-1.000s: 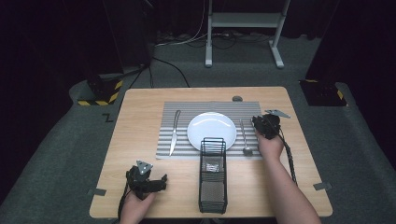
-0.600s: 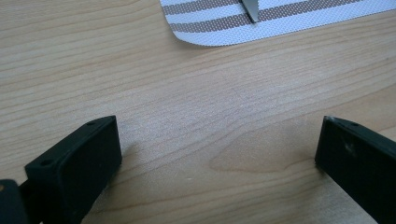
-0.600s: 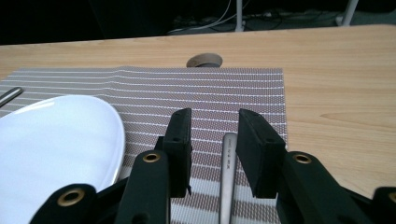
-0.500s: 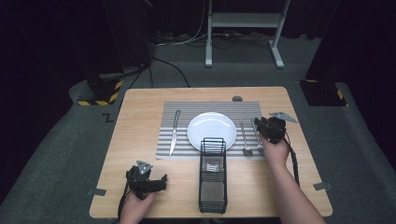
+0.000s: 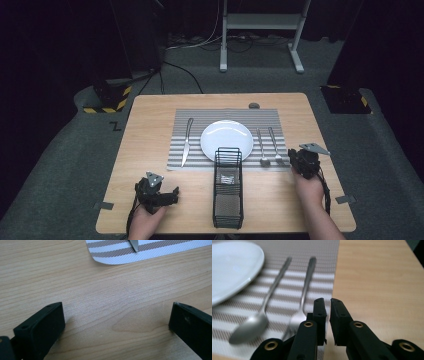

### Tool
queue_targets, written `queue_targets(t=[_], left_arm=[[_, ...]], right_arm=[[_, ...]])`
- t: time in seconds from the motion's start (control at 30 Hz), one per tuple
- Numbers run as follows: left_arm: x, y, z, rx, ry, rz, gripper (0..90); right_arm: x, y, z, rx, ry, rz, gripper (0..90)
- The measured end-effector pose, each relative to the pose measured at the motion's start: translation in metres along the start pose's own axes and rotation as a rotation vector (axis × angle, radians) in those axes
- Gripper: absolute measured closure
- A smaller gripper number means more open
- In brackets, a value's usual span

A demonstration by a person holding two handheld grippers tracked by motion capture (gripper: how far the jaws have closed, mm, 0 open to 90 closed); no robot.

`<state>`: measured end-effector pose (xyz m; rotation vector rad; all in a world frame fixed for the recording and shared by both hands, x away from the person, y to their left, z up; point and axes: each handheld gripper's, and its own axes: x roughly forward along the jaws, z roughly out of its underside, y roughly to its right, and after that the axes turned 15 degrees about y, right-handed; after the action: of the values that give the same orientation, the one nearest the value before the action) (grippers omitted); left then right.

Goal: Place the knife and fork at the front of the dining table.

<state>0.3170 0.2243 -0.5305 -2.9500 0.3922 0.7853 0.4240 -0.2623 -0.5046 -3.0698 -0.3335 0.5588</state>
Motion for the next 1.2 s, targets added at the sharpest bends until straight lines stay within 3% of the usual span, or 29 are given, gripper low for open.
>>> queue_targets(t=[0.23,0.43,0.6,0.9,1.0,1.13,1.2], left_arm=[[0.0,0.0,0.0,-0.001,0.0,0.0,0.5],[0.0,0.0,0.0,-0.001,0.0,0.001,0.4],[0.0,0.0,0.0,-0.002,0.0,0.001,0.4],[0.0,0.0,0.0,-0.001,-0.001,0.001,0.3],[0.0,0.0,0.0,0.0,-0.002,0.001,0.3],[0.0,0.0,0.0,0.0,-0.001,0.003,0.4],[-0.001,0.0,0.001,0.003,-0.001,0.007,0.5]], right_arm=[[-0.009,-0.003,0.019,-0.016,-0.054,-0.03,81.3],[-0.01,-0.013,0.023,-0.037,-0.057,-0.045,79.4],[-0.016,-0.012,0.023,-0.029,-0.019,-0.04,71.5],[-0.037,-0.009,0.031,-0.051,0.008,-0.032,45.1],[-0.047,-0.006,0.035,-0.048,-0.016,-0.036,38.5],[-0.06,-0.001,0.043,-0.071,-0.104,-0.054,26.3],[-0.067,0.002,0.046,-0.091,-0.119,-0.071,21.0]])
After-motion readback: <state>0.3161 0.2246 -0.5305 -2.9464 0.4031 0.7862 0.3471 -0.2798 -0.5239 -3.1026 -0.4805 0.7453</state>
